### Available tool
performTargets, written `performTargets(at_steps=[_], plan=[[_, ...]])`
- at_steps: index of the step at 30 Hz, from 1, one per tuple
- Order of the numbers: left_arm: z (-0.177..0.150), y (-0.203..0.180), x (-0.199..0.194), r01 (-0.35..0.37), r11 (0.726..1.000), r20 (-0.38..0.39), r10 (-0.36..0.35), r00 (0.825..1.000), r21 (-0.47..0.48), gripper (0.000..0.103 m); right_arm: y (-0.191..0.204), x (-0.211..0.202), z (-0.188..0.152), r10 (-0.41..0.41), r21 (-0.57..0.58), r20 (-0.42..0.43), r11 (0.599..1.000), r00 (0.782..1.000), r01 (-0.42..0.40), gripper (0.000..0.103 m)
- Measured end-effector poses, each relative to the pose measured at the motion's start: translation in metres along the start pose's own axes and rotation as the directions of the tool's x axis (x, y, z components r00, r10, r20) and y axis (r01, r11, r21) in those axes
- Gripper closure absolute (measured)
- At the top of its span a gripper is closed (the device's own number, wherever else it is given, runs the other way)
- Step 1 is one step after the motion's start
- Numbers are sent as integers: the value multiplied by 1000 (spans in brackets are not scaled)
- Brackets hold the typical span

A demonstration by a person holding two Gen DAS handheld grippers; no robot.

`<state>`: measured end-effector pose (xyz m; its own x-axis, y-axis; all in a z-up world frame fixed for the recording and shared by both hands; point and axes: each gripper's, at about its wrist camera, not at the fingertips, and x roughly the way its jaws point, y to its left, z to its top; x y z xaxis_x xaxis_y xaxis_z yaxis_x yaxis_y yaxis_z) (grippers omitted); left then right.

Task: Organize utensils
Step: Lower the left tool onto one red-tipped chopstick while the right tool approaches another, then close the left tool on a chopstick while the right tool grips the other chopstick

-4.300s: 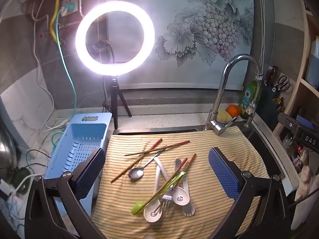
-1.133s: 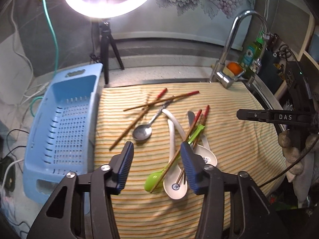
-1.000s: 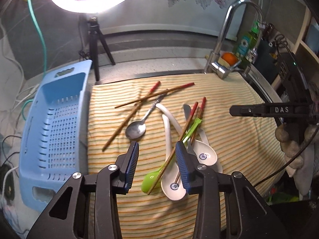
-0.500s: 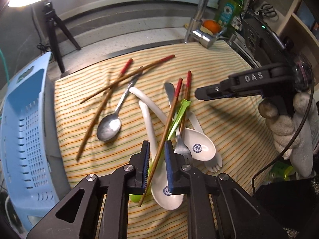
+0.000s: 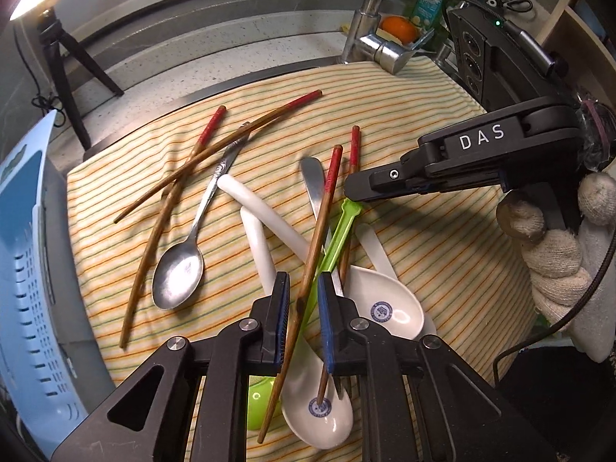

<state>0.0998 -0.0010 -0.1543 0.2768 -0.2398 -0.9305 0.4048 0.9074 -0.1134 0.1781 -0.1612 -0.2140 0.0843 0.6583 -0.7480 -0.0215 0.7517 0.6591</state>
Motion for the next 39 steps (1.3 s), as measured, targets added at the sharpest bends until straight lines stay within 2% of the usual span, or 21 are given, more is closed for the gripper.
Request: performTargets(at_steps=[5, 9, 13, 18, 28, 32, 39], plan=[[4, -1, 6, 3, 1000, -20, -3, 1000, 20, 90, -4, 4, 3, -5, 40, -5, 999, 1000, 5, 91], [7, -6, 14, -31, 998, -39, 33, 999, 54, 90, -9, 8, 6, 1, 89, -15, 996, 1000, 0, 91], [12, -4, 17, -35, 998, -46, 38, 998, 56, 90, -9, 10, 7, -16, 121, -17, 992, 1000, 18, 91], [16, -2, 19, -23, 998, -51, 26, 998, 58, 93, -1, 11, 8, -58, 109, -8, 992, 998, 58, 91], [13, 6, 20, 10, 999, -65, -8, 998, 43, 95, -4, 8, 2, -29, 111, -14, 993, 999, 30, 94], [17, 13, 22, 58, 998, -74, -58, 996, 5, 95, -3, 13, 4, -22, 106, -26, 994, 999, 24, 93], [11, 13, 12, 71, 997, -30, -72, 997, -26, 97, -4, 1, 1, 12, 102, -1, 995, 1000, -12, 95]])
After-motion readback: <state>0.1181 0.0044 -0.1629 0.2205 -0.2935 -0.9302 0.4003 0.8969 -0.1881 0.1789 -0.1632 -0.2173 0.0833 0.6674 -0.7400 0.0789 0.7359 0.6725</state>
